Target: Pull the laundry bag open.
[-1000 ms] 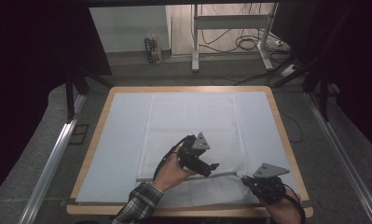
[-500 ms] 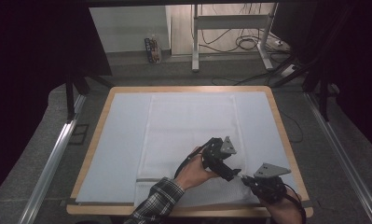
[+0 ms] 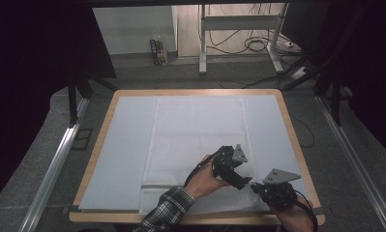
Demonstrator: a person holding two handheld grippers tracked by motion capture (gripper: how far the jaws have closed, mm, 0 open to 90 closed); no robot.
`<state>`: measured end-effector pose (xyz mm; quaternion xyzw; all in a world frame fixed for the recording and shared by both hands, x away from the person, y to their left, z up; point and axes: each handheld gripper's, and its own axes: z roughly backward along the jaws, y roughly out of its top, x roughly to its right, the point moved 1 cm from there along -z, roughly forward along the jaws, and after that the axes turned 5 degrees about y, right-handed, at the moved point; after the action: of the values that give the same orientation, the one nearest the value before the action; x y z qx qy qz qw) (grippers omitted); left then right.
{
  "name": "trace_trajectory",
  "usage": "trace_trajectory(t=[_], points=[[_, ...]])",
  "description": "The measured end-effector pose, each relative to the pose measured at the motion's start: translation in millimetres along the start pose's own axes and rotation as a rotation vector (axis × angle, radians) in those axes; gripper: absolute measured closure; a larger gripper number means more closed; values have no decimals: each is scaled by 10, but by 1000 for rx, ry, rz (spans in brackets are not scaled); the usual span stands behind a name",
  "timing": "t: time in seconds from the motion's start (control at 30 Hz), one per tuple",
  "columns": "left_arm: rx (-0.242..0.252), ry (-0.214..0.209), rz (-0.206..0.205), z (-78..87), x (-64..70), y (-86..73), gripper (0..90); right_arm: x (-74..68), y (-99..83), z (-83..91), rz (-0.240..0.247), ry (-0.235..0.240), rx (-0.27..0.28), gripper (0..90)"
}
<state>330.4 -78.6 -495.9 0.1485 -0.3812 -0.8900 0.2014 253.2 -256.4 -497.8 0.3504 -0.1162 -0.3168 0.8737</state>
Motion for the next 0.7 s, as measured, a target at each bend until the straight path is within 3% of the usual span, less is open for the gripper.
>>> trace_trajectory(t=[0.03,0.17,0.23,0.27,0.33,0.47,0.7], points=[[1,17,-5,15,-18,-3,110,0,0,0,0,0,0,851],[-15,10,-1,66,-102,-41,111,6,-1,3,-8,2,1,851],[0,-11,27,81,-114,-43,111,2,4,4,-6,1,3,851],[18,-51,23,81,-101,-26,110,-2,6,3,-2,-2,3,851],[20,-61,24,72,-77,-12,108,-1,5,4,0,-3,3,851],[-19,-57,-34,-7,14,23,106,0,7,13,-3,-3,9,851],[-45,-69,-50,-57,39,19,104,-4,11,14,-1,-6,8,850]])
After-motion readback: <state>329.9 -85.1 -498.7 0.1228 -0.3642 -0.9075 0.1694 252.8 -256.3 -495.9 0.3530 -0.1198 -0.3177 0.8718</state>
